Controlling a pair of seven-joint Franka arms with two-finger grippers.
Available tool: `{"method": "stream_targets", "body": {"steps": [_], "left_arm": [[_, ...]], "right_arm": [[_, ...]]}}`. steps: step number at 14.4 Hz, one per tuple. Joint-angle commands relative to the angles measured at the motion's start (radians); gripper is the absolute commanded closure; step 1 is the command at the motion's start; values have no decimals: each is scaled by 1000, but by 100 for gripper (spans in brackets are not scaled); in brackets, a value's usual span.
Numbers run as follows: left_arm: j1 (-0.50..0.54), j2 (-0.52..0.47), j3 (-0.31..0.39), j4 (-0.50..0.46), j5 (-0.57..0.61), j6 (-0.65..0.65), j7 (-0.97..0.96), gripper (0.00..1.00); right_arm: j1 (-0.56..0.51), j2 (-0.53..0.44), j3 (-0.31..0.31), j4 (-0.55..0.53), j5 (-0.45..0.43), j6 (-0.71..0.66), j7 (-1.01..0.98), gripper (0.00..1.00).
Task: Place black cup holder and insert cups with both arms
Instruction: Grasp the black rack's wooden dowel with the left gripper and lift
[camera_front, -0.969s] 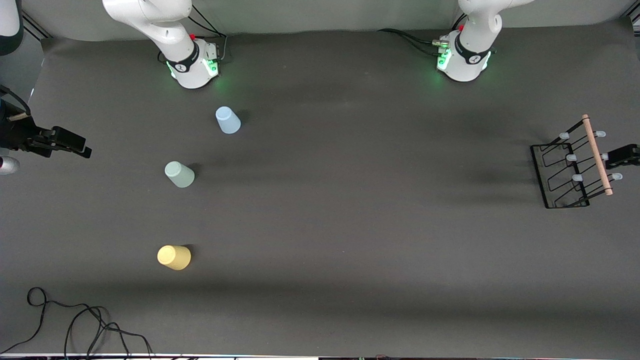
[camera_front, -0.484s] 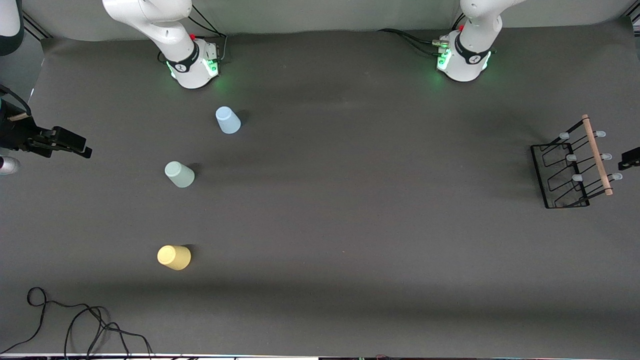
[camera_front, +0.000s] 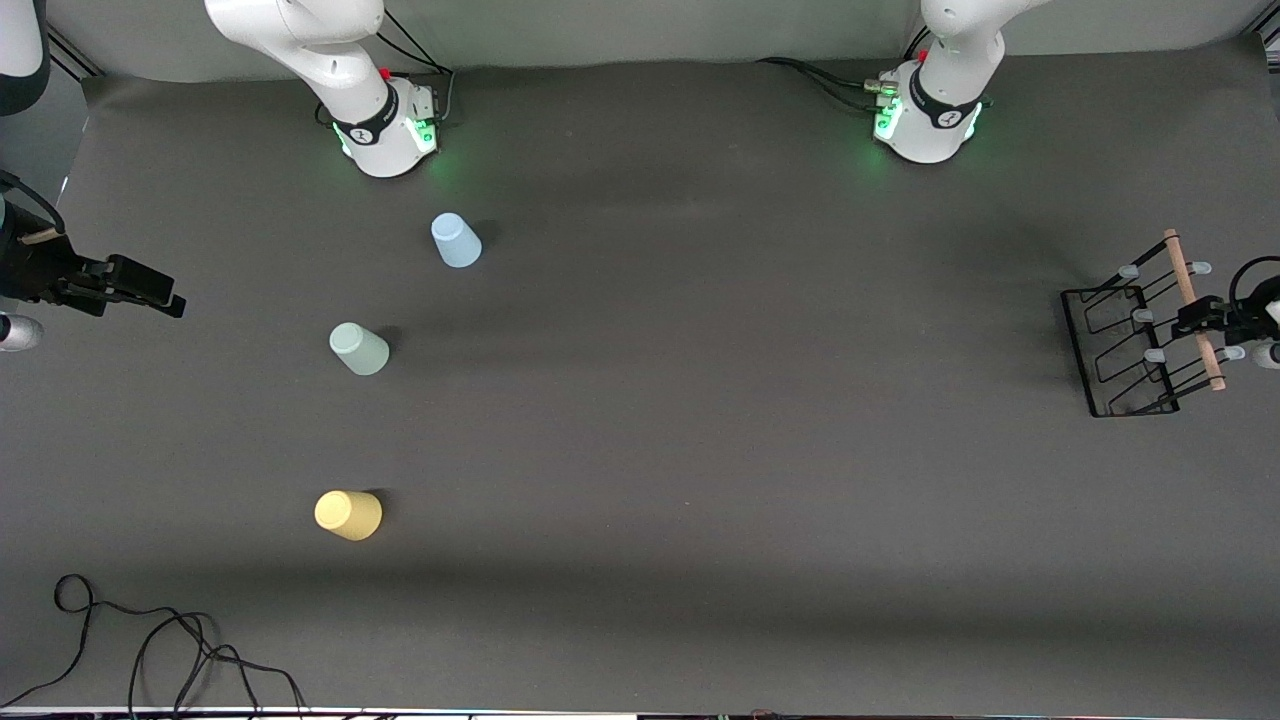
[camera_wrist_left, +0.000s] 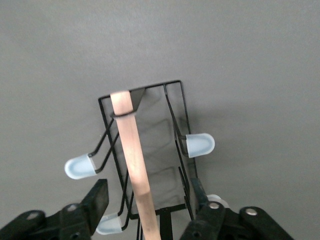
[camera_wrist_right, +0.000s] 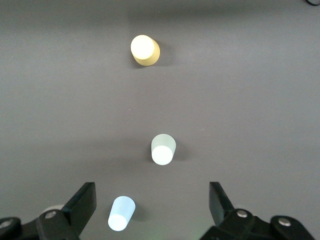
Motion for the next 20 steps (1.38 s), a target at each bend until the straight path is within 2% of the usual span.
{"method": "stream_targets", "body": {"steps": [1, 3, 4, 8, 10, 12, 15, 18, 20], "left_arm": [[13, -43, -6, -50, -12, 14, -10, 65], [13, -43, -6, -50, -12, 13, -10, 91], [13, -43, -6, -50, -12, 11, -10, 100], [6, -56, -10, -21, -21, -50, -49, 100], [-28, -72, -21, 51, -25, -157, -108, 100], [-94, -69, -23, 169, -25, -300, -183, 100], [-227, -60, -24, 310, -27, -441, -352, 100], [-368, -61, -24, 348, -123, -469, -542, 100], [-462, -58, -24, 358, -176, -452, -686, 100]], "right_arm": [[3, -3, 4, -7, -15, 14, 16, 0], [3, -4, 4, -7, -15, 11, 16, 0], [3, -4, 4, -5, -13, 11, 14, 0], [5, -1, 4, -7, -15, 11, 16, 0], [5, -4, 4, -5, -15, 11, 17, 0], [34, -24, 4, -34, -15, 9, 17, 0], [97, -108, 3, -182, -39, 50, 39, 0], [140, -264, 1, -414, -61, 142, 56, 0], [137, -355, -7, -522, -76, 173, 54, 0]]}}
